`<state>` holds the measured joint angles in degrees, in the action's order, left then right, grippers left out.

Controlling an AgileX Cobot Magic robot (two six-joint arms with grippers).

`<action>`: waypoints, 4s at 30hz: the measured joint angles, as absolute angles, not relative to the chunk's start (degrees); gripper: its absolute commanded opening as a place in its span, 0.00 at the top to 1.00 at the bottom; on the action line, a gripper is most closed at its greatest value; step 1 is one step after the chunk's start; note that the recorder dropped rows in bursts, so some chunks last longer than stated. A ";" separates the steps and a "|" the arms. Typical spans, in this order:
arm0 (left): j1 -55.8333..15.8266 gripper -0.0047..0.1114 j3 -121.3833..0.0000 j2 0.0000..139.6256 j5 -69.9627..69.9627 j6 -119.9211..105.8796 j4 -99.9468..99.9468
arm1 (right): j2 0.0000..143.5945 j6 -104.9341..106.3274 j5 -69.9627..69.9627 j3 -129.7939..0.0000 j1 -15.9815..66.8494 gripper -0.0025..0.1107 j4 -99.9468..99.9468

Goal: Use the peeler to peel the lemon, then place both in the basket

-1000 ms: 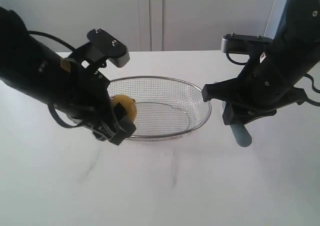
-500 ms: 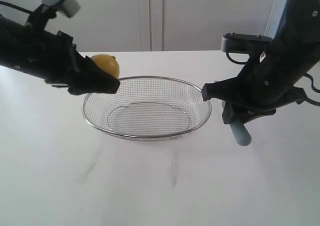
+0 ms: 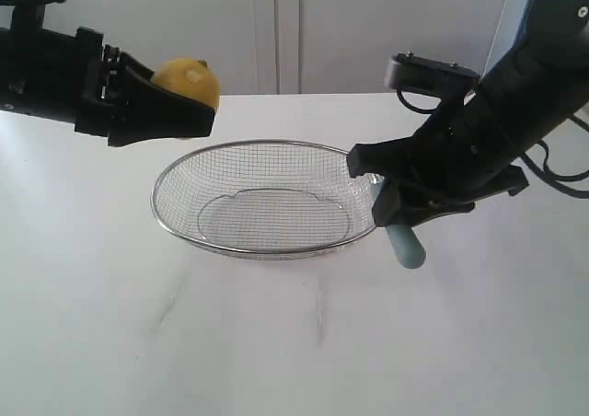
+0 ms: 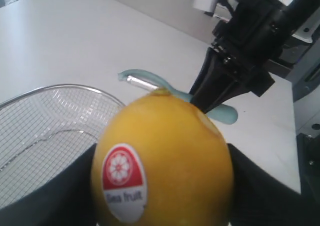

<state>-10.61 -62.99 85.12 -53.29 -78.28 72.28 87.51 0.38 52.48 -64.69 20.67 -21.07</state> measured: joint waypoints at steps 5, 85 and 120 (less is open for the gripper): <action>-10.61 0.96 -62.99 85.79 -56.51 -81.75 74.17 | 88.78 6.71 52.13 -64.69 20.67 0.98 -28.99; -10.61 0.96 -62.99 86.00 -54.18 -87.34 73.99 | 91.92 35.54 63.58 -64.59 20.67 0.98 -73.13; -10.61 0.96 -62.99 86.00 -54.18 -87.34 73.99 | 88.02 35.32 57.75 -64.59 20.67 0.98 -70.81</action>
<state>-10.61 -62.99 86.00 -54.18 -87.34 73.99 88.02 35.32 57.75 -64.59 20.67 -70.81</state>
